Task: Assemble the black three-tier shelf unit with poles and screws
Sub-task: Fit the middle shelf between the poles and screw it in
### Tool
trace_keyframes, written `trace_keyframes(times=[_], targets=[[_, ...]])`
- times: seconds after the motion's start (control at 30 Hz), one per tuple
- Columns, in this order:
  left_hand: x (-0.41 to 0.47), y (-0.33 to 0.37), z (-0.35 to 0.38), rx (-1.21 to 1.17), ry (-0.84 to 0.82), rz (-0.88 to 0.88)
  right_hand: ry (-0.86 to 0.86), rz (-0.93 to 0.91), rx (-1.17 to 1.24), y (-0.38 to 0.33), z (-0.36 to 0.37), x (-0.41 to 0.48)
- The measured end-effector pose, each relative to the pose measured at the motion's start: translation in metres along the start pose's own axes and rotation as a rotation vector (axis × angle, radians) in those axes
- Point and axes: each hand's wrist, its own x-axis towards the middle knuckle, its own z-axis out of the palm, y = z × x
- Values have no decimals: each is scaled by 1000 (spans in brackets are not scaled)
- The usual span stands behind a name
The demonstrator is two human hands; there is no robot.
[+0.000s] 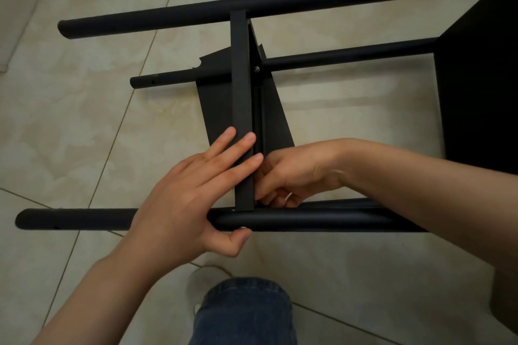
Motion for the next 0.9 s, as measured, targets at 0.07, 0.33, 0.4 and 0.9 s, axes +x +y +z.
trace_keyframes(times=[0.07,0.33,0.4,0.9], targets=[[0,0,0,0,2,2,45,42,-29,-4,1,0],[-1,0,1,-10,12,9,67,-4,64,1,2,-6],[-1,-1,1,-9,19,15,59,-5,87,3,3,-5],[-23,26,-6,-234,131,-145,299,45,-281,-11,31,-37]])
